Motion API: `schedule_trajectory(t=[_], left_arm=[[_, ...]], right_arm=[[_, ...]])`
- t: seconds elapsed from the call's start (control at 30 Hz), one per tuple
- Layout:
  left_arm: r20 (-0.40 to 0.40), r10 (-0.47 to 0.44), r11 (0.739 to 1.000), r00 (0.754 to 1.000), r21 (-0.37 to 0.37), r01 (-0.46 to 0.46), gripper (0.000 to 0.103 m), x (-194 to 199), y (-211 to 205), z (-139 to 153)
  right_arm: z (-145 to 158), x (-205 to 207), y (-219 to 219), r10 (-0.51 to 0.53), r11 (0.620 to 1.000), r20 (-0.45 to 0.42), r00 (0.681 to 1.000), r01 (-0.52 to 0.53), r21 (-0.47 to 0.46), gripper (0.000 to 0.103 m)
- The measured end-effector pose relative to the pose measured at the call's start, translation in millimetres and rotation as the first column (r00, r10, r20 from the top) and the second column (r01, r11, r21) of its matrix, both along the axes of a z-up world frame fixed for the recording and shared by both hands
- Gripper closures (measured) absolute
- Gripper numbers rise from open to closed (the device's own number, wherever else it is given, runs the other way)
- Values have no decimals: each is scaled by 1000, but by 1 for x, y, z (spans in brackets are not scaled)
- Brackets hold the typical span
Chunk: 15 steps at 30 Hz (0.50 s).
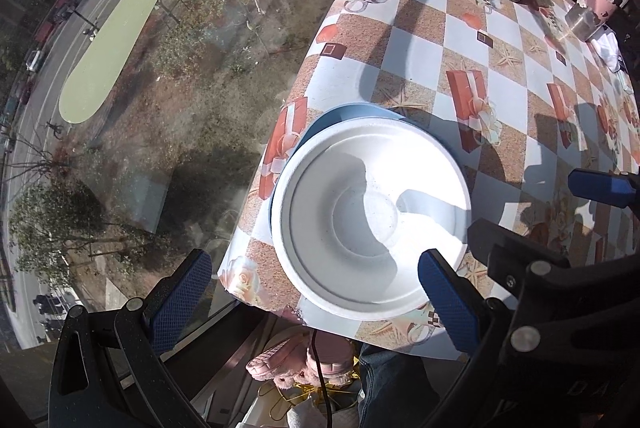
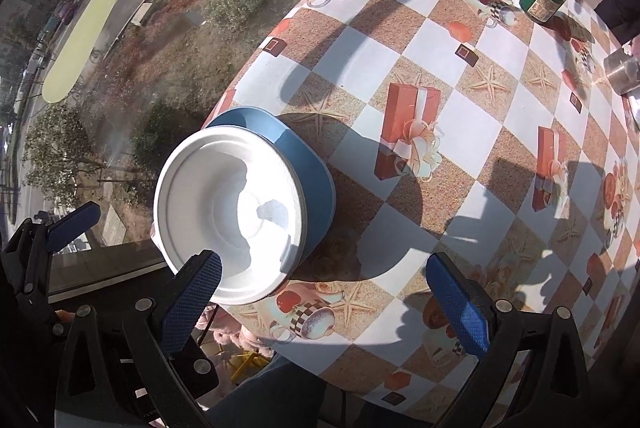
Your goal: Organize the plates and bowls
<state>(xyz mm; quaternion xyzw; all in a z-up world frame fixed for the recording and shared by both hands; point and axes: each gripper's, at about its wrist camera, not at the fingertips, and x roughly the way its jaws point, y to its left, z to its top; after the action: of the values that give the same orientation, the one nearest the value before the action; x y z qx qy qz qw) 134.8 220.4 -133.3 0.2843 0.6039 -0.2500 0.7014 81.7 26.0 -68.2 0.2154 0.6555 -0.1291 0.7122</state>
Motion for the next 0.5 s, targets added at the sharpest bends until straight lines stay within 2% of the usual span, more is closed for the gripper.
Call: schedule_trajectory(t=[0.5], left_arm=[[2, -13, 1000, 1000, 27, 13, 0, -6, -3, -1]], right_arm=[[1, -6, -3, -28, 1000, 4, 1000, 28, 4, 0]])
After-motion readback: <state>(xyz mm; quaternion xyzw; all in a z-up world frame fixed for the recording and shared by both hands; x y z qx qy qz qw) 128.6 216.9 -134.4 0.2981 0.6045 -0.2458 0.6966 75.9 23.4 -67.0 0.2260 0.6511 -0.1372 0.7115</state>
